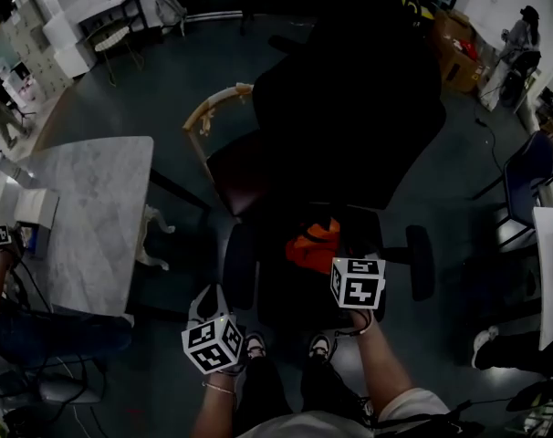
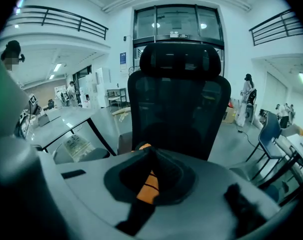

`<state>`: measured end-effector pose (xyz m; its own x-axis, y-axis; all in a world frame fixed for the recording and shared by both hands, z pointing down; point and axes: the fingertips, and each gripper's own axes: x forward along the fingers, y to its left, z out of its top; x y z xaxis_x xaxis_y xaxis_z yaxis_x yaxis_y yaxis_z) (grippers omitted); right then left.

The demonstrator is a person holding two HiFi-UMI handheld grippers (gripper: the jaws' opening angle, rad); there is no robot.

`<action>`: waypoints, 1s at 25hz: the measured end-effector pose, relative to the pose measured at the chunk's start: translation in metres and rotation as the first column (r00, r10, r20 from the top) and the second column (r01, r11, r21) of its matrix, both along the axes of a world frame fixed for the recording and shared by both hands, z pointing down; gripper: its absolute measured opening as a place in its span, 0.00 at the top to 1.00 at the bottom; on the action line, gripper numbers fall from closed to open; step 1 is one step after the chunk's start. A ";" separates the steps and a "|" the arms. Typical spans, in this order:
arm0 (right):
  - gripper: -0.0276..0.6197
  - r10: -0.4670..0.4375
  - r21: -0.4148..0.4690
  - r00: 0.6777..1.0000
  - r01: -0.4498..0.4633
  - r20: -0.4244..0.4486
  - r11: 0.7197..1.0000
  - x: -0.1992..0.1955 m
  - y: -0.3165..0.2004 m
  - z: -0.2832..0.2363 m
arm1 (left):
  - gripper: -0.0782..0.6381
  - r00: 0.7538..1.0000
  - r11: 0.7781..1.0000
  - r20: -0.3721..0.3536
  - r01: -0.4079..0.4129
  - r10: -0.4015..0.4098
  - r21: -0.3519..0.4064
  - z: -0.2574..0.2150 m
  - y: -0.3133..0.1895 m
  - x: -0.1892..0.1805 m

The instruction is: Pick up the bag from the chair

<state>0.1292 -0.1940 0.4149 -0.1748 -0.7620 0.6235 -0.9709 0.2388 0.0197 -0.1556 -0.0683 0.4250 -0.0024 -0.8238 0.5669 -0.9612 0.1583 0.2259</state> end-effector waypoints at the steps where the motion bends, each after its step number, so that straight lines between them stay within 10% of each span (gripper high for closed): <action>1: 0.90 0.004 0.004 1.000 -0.004 0.004 1.000 0.000 0.001 -0.006 | 0.87 1.000 1.000 -0.001 -0.013 0.013 0.007 -0.004 -0.004 0.002; 13: 0.90 0.058 0.084 0.998 -0.059 0.014 0.995 0.014 0.031 -0.072 | 0.87 0.976 0.973 -0.001 -0.215 0.216 0.085 -0.049 -0.038 0.046; 25: 0.90 0.198 0.254 0.980 -0.194 0.009 0.948 0.044 0.078 -0.168 | 0.87 0.881 0.866 0.007 -0.466 0.473 0.182 -0.108 -0.053 0.101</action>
<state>0.1730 -0.1161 0.2464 0.0018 -0.9129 0.4081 -0.9971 0.0295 0.0704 -0.0542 -0.1217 0.3169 0.4273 -0.8071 0.4075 -0.9026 -0.3543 0.2446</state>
